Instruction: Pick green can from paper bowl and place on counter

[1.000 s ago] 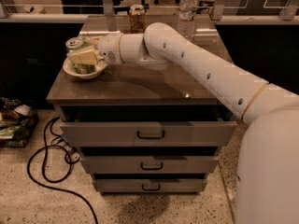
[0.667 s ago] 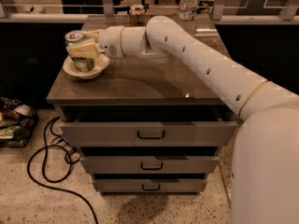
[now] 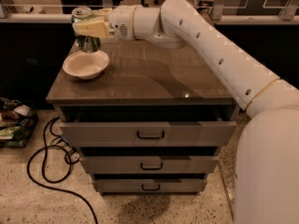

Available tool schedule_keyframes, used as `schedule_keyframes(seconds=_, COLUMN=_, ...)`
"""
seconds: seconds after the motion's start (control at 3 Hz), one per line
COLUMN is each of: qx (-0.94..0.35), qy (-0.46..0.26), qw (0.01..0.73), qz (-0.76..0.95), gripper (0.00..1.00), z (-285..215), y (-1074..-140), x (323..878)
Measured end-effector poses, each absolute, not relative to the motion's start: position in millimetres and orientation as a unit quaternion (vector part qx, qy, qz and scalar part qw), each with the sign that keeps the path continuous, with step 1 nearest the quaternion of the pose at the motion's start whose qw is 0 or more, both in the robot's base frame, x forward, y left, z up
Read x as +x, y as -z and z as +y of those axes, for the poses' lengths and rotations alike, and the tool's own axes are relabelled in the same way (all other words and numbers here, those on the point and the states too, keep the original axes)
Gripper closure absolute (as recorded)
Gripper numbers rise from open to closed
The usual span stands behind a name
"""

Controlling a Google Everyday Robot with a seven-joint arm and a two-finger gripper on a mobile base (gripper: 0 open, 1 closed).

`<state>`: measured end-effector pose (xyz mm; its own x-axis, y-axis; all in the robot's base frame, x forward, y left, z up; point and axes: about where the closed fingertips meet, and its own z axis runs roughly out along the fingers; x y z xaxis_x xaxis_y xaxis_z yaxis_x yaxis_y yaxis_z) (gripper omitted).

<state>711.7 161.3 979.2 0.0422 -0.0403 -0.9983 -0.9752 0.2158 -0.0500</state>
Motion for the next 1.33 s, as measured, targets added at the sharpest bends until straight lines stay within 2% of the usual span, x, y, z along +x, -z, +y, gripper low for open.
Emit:
schedule_keyframes(seconds=0.67, qx=-0.411, qy=-0.382, qw=0.564, qz=0.605, gripper=1.00, z=93, y=-997, x=692)
schedule_keyframes(seconds=1.33, qx=-0.360, qy=-0.323, qw=0.552, qz=0.679, gripper=1.00, z=26, y=-971, x=668)
